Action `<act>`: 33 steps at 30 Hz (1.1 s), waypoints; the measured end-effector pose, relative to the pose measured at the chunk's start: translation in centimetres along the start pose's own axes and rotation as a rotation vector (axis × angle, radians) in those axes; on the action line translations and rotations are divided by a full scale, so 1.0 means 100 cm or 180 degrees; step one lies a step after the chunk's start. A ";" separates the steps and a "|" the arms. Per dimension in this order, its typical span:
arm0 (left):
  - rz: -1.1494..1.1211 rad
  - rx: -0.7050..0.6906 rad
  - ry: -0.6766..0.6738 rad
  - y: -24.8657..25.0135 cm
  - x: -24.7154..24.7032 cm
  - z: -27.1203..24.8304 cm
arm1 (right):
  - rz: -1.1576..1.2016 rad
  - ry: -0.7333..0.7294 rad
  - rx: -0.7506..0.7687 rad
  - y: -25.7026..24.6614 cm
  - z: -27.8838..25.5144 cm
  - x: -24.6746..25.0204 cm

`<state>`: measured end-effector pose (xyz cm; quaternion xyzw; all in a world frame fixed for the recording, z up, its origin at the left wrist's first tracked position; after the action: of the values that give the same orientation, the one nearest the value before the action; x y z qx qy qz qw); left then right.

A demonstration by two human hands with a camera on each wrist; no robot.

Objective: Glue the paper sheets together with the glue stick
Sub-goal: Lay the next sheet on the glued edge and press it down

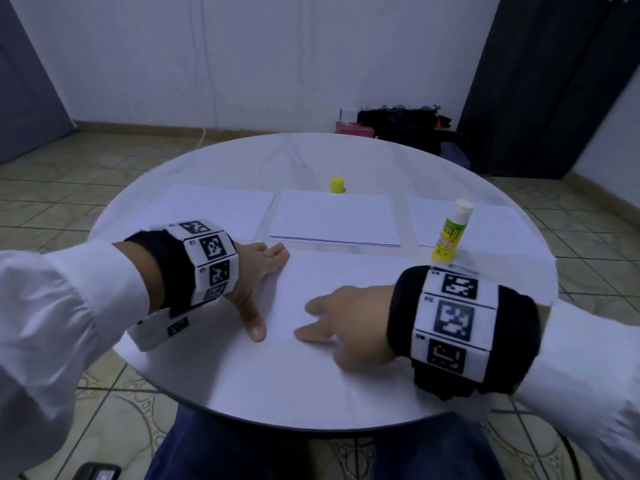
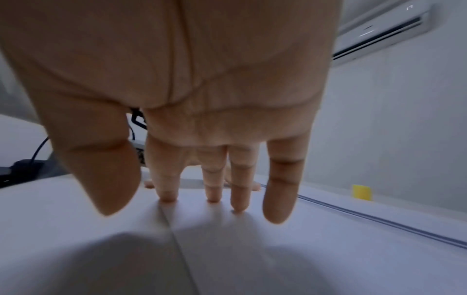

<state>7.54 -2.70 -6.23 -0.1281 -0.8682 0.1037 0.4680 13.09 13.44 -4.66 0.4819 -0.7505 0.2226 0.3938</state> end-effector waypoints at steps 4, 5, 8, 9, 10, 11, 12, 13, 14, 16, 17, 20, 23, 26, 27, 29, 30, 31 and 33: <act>0.0087 0.0060 0.0116 0.005 -0.003 0.001 | -0.0303 0.0193 0.0282 -0.018 0.035 0.018; 0.0105 0.0073 0.0129 0.006 -0.004 0.001 | -0.0399 0.0183 0.0247 -0.020 0.042 0.022; 0.0302 0.0012 0.0176 0.013 -0.001 -0.007 | -0.0482 0.0135 0.0076 -0.019 0.052 0.033; 0.0361 -0.0033 0.0209 0.014 0.000 -0.009 | -0.0312 0.0158 -0.0028 -0.015 0.052 0.035; 0.0375 -0.0075 0.0237 0.014 0.000 -0.010 | -0.0139 0.0186 -0.0091 -0.010 0.054 0.035; 0.0330 -0.0089 0.0263 0.013 0.001 -0.010 | 0.0019 0.0226 -0.0145 -0.003 0.055 0.034; 0.0238 -0.0070 0.0292 0.011 0.000 -0.010 | 0.0148 0.0262 -0.0194 0.007 0.057 0.030; 0.0125 -0.0058 0.0329 0.009 0.000 -0.009 | 0.0275 0.0271 -0.0240 0.017 0.057 0.026; 0.0040 -0.0048 0.0370 0.008 0.001 -0.009 | 0.0383 0.0258 -0.0289 0.027 0.054 0.021; 0.0010 0.0001 0.0379 0.006 0.001 -0.009 | 0.0511 0.0168 -0.0405 0.044 0.040 0.012; 0.0031 0.0023 0.0361 0.006 0.002 -0.009 | 0.0584 0.0096 -0.0473 0.052 0.031 0.007; 0.0087 0.0059 0.0345 0.005 0.001 -0.007 | 0.0749 -0.0144 -0.0701 0.076 0.000 -0.011; 0.0177 0.0055 0.0322 0.004 0.000 -0.004 | 0.0892 -0.0297 -0.0934 0.096 -0.024 -0.032; 0.0334 0.0142 0.0244 0.007 0.002 -0.002 | 0.0976 -0.0344 -0.1086 0.108 -0.040 -0.046; 0.0373 0.0165 0.0228 0.008 0.003 -0.002 | 0.0984 -0.0341 -0.1109 0.110 -0.043 -0.048; 0.0424 0.0192 0.0199 0.009 0.003 -0.002 | 0.0935 -0.0332 -0.1142 0.110 -0.043 -0.048; 0.0436 0.0206 0.0176 0.009 0.003 -0.002 | 0.0898 -0.0346 -0.1160 0.110 -0.043 -0.047; 0.0440 0.0224 0.0146 0.009 0.003 -0.002 | 0.0848 -0.0368 -0.1176 0.109 -0.042 -0.045; 0.0461 0.0250 0.0107 0.008 0.003 -0.003 | 0.0721 -0.0380 -0.1194 0.108 -0.040 -0.040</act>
<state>7.69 -1.80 -6.09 -0.1739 -0.8440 0.1691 0.4784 5.78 23.21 -5.08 0.3252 -0.8500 0.0930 0.4038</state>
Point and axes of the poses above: each hand's wrist, its own z-axis towards the middle knuckle, its own x-axis out of the back of the hand, y = z × x, the point moved 3 cm from there along z, towards the middle knuckle, and after that the axes turned 9 degrees about x, right-handed, at the moved point
